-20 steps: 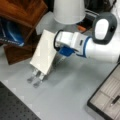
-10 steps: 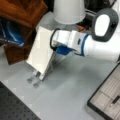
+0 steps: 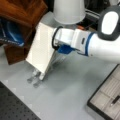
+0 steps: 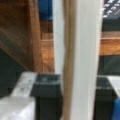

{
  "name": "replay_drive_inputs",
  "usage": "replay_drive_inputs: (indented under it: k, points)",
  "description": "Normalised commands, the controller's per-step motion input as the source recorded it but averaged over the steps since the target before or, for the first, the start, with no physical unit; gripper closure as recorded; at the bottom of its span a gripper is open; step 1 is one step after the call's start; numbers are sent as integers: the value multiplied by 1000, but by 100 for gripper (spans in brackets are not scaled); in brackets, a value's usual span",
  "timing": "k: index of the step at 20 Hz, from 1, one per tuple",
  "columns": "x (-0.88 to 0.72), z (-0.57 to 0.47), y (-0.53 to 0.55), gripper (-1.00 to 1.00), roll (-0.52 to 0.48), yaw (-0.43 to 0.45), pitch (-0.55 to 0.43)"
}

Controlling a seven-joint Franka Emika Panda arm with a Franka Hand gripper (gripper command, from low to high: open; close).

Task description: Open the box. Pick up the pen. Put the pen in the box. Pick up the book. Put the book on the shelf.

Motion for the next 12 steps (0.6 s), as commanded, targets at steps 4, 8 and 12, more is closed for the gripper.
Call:
replay_drive_inputs:
  k: [4, 8, 12]
  points:
    - [139, 337, 177, 100, 70, -323, 153]
    - [128, 312, 145, 100, 139, -416, 160]
    - [153, 336, 124, 100, 131, -403, 163]
